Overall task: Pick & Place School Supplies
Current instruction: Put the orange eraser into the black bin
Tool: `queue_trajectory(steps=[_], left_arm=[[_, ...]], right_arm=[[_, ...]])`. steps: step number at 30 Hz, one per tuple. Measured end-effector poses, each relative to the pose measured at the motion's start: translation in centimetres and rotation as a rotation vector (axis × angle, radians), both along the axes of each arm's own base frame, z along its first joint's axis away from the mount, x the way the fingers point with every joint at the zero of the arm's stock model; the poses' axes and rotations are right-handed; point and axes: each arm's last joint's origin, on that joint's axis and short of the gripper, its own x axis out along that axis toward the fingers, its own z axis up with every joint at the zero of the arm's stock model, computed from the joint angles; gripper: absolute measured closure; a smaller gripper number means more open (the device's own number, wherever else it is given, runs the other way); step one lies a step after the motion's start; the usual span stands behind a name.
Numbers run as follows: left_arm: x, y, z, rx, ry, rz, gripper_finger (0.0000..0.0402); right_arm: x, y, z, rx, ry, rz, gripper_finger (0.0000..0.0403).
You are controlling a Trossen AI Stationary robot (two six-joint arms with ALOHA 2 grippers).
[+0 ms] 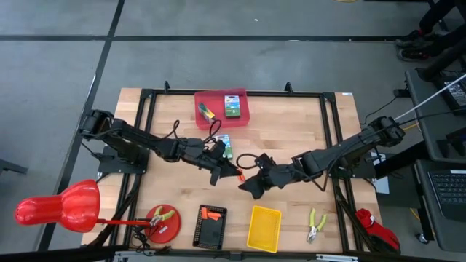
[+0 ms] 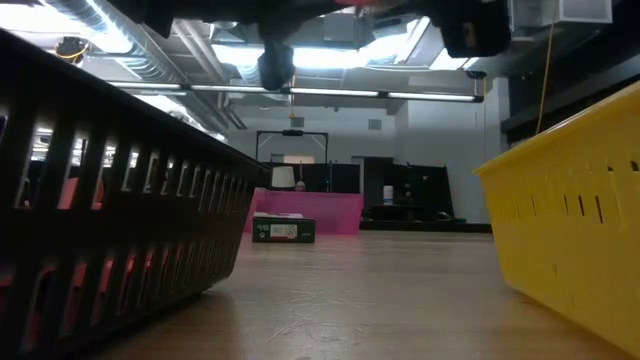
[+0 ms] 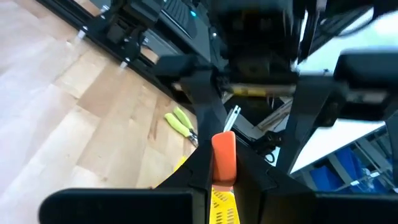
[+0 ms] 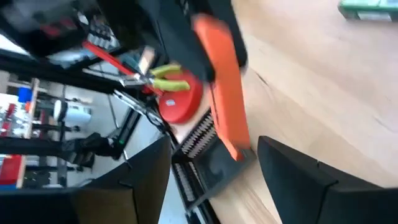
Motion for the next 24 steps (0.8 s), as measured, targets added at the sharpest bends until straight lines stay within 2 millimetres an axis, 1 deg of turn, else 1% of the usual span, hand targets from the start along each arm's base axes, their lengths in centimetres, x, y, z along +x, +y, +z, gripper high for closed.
queue_trajectory(steps=[3,5,9,12,14,16,20,22,24], left_arm=[[0.1,0.5,0.0,0.010,0.001,0.015,0.0371],[0.0,1.0,-0.3,0.015,0.040,0.023,0.0371],[-0.9,1.6,-1.3,0.056,0.208,0.018,0.0371],[-1.9,0.9,-2.0,0.076,0.338,-0.067,0.0371],[-2.5,-0.5,-2.2,0.074,0.383,-0.149,0.0371],[-3.0,-2.3,-2.2,0.059,0.393,-0.232,0.0371],[-4.5,-7.0,-2.2,0.066,0.393,-0.379,0.0371],[-5.4,-9.1,-2.0,0.090,0.371,-0.399,0.0371],[-6.1,-10.6,-2.3,0.102,0.380,-0.379,0.0371]], right_arm=[[-0.5,0.4,-0.4,-0.001,0.051,0.013,0.0160],[-0.9,0.9,-0.6,0.001,0.079,0.027,0.0160],[-1.8,1.9,-1.0,0.016,0.138,0.049,0.0160],[-2.9,2.5,-0.7,0.017,0.158,0.045,0.0160],[-3.7,2.6,-0.1,0.005,0.155,0.022,0.0160],[-4.5,2.4,0.5,-0.010,0.144,-0.015,0.0160],[-6.1,1.6,1.9,-0.050,0.112,-0.102,0.0160],[-6.7,1.3,2.6,-0.065,0.084,-0.135,0.0160],[-7.2,0.9,3.0,-0.080,0.075,-0.155,0.0160]])
